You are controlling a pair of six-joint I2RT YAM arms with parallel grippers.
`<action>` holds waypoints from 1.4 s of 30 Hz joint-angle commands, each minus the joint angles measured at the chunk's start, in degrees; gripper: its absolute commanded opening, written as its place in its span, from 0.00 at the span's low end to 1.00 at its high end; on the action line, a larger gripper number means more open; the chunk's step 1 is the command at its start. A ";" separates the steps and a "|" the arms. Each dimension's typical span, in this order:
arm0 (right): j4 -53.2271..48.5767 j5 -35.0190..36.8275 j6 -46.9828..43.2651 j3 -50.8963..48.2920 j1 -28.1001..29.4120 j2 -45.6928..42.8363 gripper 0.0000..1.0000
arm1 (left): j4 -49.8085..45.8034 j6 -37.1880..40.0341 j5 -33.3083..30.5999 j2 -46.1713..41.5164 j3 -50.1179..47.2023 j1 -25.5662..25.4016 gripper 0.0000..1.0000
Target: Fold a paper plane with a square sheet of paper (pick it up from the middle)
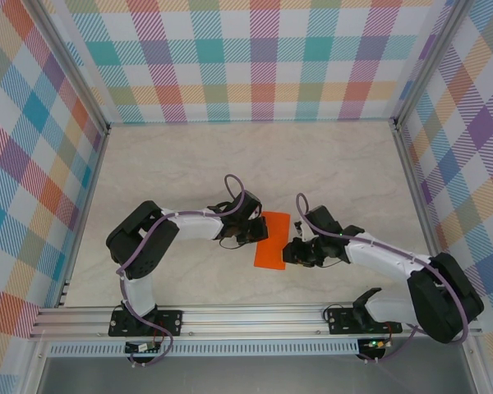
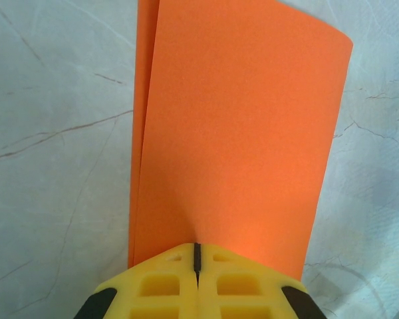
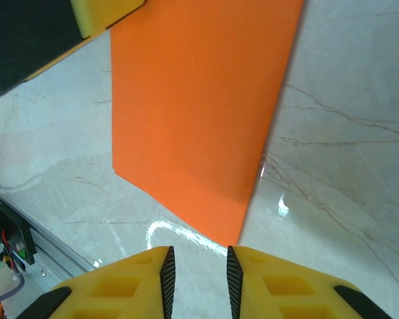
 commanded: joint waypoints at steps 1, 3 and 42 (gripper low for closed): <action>-7.20 1.96 1.54 1.58 0.05 -3.06 0.31 | -8.19 -0.23 0.18 2.27 -2.21 -1.24 0.00; -8.06 1.88 1.78 1.62 0.03 -4.31 0.32 | -8.45 -0.14 -0.24 2.11 -2.18 -1.53 0.00; -0.67 2.77 3.55 5.93 -0.10 4.24 0.32 | -11.18 -0.14 -3.66 -13.82 -5.05 -1.82 0.29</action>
